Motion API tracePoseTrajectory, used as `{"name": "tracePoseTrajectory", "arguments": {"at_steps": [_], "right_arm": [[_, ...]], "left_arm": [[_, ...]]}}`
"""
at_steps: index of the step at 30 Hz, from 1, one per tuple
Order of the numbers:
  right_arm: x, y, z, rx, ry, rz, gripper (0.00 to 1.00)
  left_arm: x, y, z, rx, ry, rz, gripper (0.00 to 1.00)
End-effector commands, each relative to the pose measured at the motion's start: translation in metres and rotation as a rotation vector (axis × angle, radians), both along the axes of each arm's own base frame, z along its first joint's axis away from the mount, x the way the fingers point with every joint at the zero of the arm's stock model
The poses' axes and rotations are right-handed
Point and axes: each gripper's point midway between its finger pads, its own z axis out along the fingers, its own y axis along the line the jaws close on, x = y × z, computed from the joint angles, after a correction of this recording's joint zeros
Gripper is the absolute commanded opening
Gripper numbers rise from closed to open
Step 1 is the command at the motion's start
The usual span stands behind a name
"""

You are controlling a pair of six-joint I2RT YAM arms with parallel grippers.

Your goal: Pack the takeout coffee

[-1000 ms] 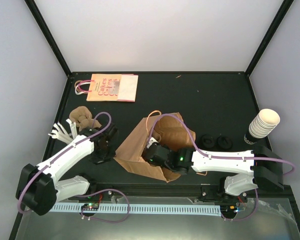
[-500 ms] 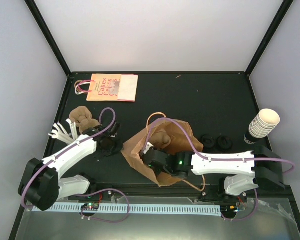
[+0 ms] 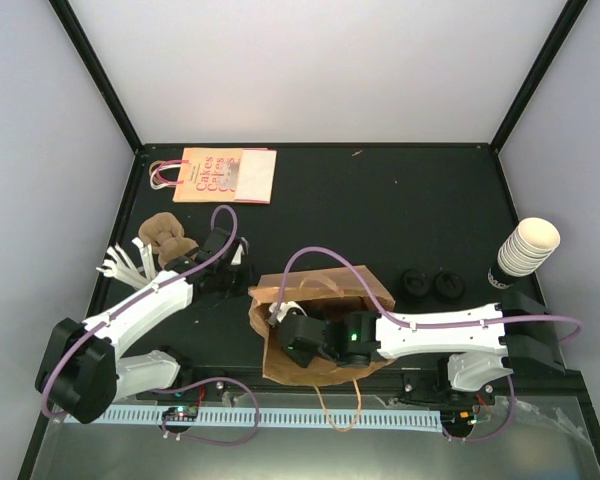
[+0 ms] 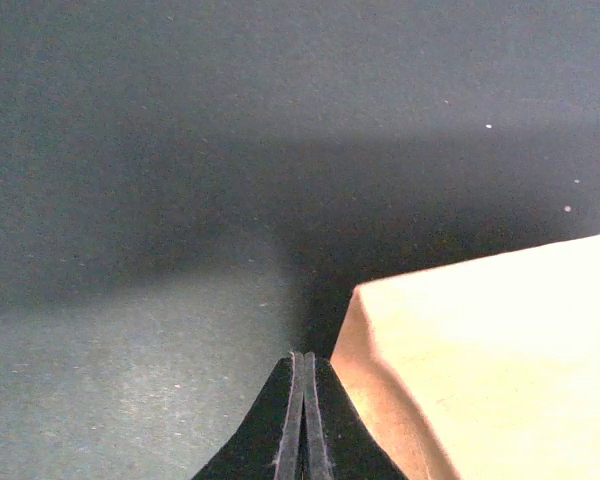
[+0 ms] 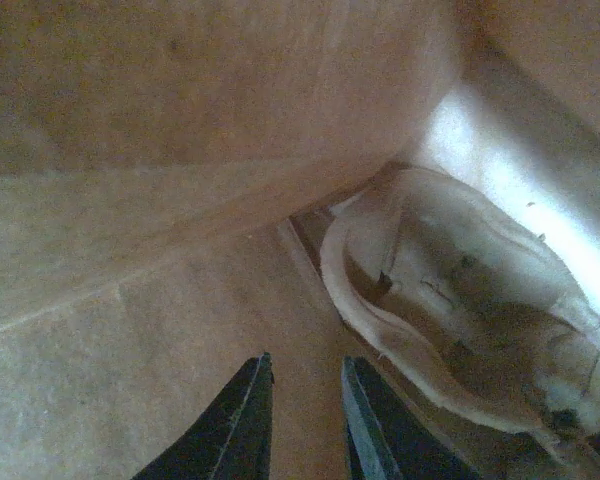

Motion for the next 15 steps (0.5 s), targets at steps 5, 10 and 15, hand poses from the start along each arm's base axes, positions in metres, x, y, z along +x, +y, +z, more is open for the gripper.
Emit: {"name": "tracePoseTrajectory", "arguments": {"at_steps": [5,10,15], "right_arm": [[0.003,-0.03,-0.015,-0.079,-0.03,-0.047,0.23],[0.006,-0.038,-0.014,-0.152,-0.1,-0.006,0.24],[0.001,-0.042,-0.013,-0.227,-0.145,0.106,0.24]], "left_arm": [[0.022,0.017,0.036,0.117,-0.131,-0.003,0.04],[0.032,0.017,0.046,0.164,-0.133,-0.031,0.05],[0.044,0.003,0.052,0.143,-0.152,-0.091,0.09]]}}
